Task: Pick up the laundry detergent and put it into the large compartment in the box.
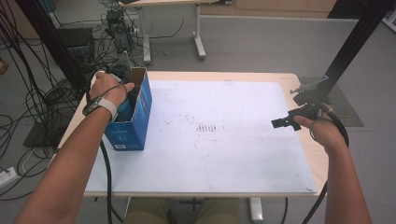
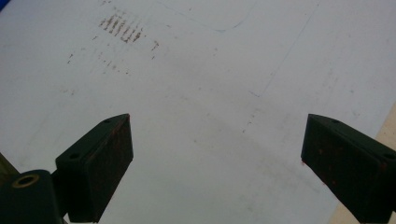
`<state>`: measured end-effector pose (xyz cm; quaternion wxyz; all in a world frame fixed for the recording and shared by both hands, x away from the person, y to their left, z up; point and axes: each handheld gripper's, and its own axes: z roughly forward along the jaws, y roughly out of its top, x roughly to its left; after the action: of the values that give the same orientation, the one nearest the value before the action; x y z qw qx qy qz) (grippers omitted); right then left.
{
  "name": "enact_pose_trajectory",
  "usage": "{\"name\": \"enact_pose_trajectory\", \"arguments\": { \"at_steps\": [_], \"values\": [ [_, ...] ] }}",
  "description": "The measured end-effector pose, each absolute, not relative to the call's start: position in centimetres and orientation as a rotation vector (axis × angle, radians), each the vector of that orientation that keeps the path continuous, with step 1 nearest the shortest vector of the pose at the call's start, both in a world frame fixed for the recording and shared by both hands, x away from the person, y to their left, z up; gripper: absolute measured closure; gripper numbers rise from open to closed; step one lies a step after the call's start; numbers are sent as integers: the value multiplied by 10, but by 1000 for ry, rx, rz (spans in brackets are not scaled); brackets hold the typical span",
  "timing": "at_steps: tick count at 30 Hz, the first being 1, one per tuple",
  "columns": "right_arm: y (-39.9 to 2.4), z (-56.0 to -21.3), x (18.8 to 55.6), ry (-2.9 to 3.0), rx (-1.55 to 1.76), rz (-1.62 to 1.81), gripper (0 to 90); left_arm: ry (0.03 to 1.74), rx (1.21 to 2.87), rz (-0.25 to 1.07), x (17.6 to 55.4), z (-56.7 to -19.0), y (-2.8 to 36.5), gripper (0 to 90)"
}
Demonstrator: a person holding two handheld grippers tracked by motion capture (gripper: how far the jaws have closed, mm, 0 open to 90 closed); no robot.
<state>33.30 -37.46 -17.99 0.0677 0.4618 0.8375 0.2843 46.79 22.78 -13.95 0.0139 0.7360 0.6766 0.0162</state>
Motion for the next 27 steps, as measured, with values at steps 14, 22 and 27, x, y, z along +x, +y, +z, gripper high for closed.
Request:
{"name": "enact_pose_trajectory", "arguments": {
  "at_steps": [14, 22, 27],
  "values": [
    [-375, -181, 333, 2522, 1396, 855, 89, 2109, 2309, 42, 469, -152, 226, 392],
    [-375, -181, 332, 2522, 1397, 856, 89, 2110, 2309, 47, 468, -152, 225, 392],
    [-375, -181, 331, 2520, 1400, 853, 89, 2111, 2309, 43, 468, -152, 226, 391]
  ]
}}
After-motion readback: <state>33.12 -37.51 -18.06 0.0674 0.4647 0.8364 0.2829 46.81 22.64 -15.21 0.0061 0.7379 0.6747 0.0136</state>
